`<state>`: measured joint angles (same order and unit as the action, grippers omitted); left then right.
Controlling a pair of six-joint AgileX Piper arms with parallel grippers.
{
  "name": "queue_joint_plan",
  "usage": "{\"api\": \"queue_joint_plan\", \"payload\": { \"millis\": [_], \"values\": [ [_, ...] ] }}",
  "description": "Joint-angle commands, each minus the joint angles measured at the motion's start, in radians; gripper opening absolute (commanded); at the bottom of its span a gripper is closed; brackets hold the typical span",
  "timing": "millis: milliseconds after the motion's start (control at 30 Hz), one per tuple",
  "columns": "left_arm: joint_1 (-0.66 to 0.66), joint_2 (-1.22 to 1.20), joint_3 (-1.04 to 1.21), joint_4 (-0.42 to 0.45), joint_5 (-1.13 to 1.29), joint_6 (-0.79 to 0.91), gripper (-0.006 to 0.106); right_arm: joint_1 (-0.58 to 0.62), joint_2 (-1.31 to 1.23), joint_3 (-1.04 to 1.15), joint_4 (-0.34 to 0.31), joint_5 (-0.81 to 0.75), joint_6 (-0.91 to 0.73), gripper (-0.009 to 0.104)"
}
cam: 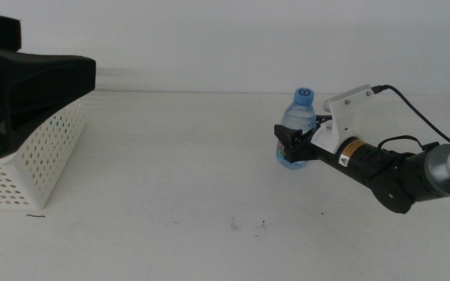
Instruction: Use arms to grab the bottles and put them into the dustbin to the left of the table.
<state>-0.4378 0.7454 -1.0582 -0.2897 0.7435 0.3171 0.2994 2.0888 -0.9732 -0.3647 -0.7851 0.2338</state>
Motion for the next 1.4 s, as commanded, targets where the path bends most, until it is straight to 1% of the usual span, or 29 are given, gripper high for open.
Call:
{"api": "queue_joint_plan", "payload": {
  "millis": [0,33,67,167,267,333,400,533,700,733,800,833,900,967,1000,1033,1100,1200,1267,1333,1367],
  "values": [
    [-0.006,-0.004,-0.001,0.002,-0.015,-0.004,0.094,0.017,0.004,-0.019,-0.006,0.041,-0.021,0.031],
    [-0.006,-0.004,-0.001,0.002,-0.015,-0.004,0.094,0.024,0.000,-0.024,-0.006,0.041,-0.023,0.010],
    [-0.006,-0.004,-0.001,0.002,-0.015,-0.004,0.094,0.038,-0.012,-0.029,-0.002,0.043,-0.025,-0.002],
    [-0.006,-0.004,-0.001,0.002,-0.015,-0.004,0.094,0.102,-0.050,-0.084,0.008,0.106,-0.022,0.004],
    [-0.006,-0.004,-0.001,0.002,-0.015,-0.004,0.094,0.195,-0.046,-0.202,0.005,0.198,-0.022,0.004],
    [-0.006,-0.004,-0.001,0.002,-0.015,-0.004,0.094,0.247,-0.002,-0.302,0.003,0.228,-0.022,0.004],
    [-0.006,-0.004,-0.001,0.002,-0.015,-0.004,0.094,0.281,0.058,-0.393,0.005,0.233,-0.022,0.004],
    [-0.006,-0.004,-0.001,0.002,-0.015,-0.004,0.094,0.330,0.188,-0.578,0.010,0.299,-0.004,0.004],
    [-0.006,-0.004,-0.001,0.002,-0.015,-0.004,0.094,0.370,0.298,-0.694,0.010,0.322,0.001,0.005],
    [-0.006,-0.004,-0.001,0.002,-0.015,-0.004,0.094,0.376,0.306,-0.702,0.010,0.322,0.004,0.008],
    [-0.006,-0.004,-0.001,0.002,-0.017,-0.004,0.094,0.380,0.314,-0.702,0.008,0.324,0.006,0.019],
    [-0.006,-0.004,-0.001,0.002,-0.019,-0.004,0.094,0.383,0.314,-0.702,0.008,0.331,0.017,0.029],
    [-0.006,-0.004,-0.001,0.002,-0.019,-0.004,0.094,0.387,0.314,-0.702,0.008,0.365,0.042,0.054],
    [-0.006,-0.004,-0.001,0.002,-0.019,-0.004,0.094,0.390,0.296,-0.691,0.008,0.412,0.047,0.082],
    [-0.006,-0.004,-0.001,0.002,-0.019,-0.004,0.094,0.390,0.280,-0.678,0.008,0.447,0.052,0.091],
    [-0.006,-0.004,-0.001,0.002,-0.019,-0.004,0.094,0.390,0.254,-0.651,0.010,0.485,0.060,0.093],
    [-0.006,-0.004,-0.001,0.002,-0.019,-0.004,0.094,0.390,0.187,-0.556,0.008,0.525,0.087,0.091],
    [-0.006,-0.004,-0.001,0.002,-0.019,-0.004,0.094,0.388,0.024,-0.353,0.008,0.532,0.091,0.089],
    [-0.006,-0.004,-0.001,0.002,-0.019,-0.004,0.094,0.388,-0.128,-0.193,0.008,0.562,0.109,0.089],
    [-0.006,-0.004,-0.001,0.002,-0.019,-0.004,0.094,0.392,-0.278,-0.083,0.000,0.668,0.184,0.089],
    [-0.006,-0.004,-0.001,0.002,-0.019,-0.004,0.094,0.400,-0.361,-0.048,-0.001,0.759,0.210,0.089]
  ]
}}
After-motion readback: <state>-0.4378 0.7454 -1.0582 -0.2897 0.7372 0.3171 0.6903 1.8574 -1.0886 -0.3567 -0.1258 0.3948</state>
